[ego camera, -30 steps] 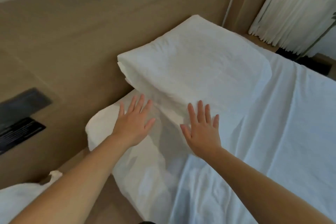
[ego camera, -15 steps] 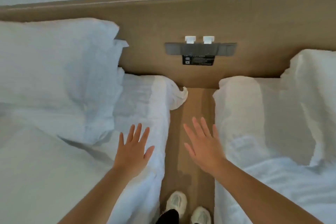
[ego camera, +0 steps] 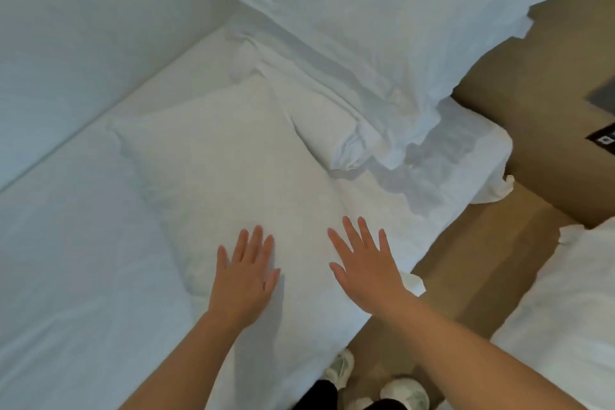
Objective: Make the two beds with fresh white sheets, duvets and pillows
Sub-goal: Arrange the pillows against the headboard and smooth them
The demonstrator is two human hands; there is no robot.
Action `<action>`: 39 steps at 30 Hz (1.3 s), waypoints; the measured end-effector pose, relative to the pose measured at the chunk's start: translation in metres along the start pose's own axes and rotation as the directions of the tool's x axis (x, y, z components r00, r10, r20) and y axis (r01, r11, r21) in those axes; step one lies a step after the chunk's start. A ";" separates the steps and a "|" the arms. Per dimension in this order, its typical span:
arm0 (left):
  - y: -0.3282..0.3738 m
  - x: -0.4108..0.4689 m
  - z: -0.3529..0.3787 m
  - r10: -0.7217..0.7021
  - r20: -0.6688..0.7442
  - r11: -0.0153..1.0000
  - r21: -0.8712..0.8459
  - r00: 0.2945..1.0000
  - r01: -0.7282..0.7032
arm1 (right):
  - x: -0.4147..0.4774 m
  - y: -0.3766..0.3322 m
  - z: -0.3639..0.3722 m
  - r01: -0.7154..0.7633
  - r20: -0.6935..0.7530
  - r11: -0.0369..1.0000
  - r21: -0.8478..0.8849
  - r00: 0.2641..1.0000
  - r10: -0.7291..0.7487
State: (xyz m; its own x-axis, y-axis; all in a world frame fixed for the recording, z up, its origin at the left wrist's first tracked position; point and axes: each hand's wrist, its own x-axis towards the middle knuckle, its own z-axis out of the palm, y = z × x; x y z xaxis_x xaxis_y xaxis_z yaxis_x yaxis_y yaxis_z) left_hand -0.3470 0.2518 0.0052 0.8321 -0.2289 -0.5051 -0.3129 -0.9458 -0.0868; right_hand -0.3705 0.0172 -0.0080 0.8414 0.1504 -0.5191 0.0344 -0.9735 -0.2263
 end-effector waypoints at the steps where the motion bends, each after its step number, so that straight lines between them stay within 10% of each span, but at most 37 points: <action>1: -0.014 0.000 0.007 -0.020 -0.026 0.999 -0.034 0.999 0.019 | 0.013 -0.017 0.004 0.051 0.045 0.998 -0.023 0.998 -0.050; 7: -0.085 0.020 0.050 -0.379 -0.021 0.852 -0.399 0.925 0.340 | 0.102 -0.087 0.026 -0.153 0.118 0.951 0.268 0.985 0.125; 11: -0.101 0.050 0.067 -0.643 0.194 0.436 -0.702 0.741 0.562 | 0.170 -0.098 0.031 -0.325 0.130 0.843 0.429 0.946 0.298; 15: -0.103 0.078 0.080 -0.715 0.355 0.055 -0.830 0.602 0.555 | 0.212 -0.071 0.040 -0.394 0.174 0.514 0.762 0.889 0.423; 18: -0.107 0.088 0.075 -0.719 0.452 -0.143 -0.839 0.528 0.524 | 0.220 -0.066 0.039 -0.380 0.213 0.479 0.791 0.906 0.366; 33: -0.053 -0.130 -0.032 -0.568 0.328 -0.086 -0.936 0.755 0.342 | -0.088 -0.082 -0.041 -0.400 0.244 0.205 0.893 0.814 0.528; 39: 0.003 -0.181 -0.070 -0.222 0.268 0.228 -0.921 0.938 0.317 | -0.255 -0.049 -0.040 -0.435 0.351 -0.065 0.898 0.619 0.702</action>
State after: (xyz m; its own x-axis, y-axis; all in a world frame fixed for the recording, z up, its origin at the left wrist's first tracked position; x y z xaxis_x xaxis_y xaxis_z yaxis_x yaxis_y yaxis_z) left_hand -0.4660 0.2741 0.1566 0.7271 0.0567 -0.6842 0.6137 -0.5004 0.6107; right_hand -0.5651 0.0194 0.1682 0.3559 -0.5299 -0.7698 -0.8529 0.1526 -0.4993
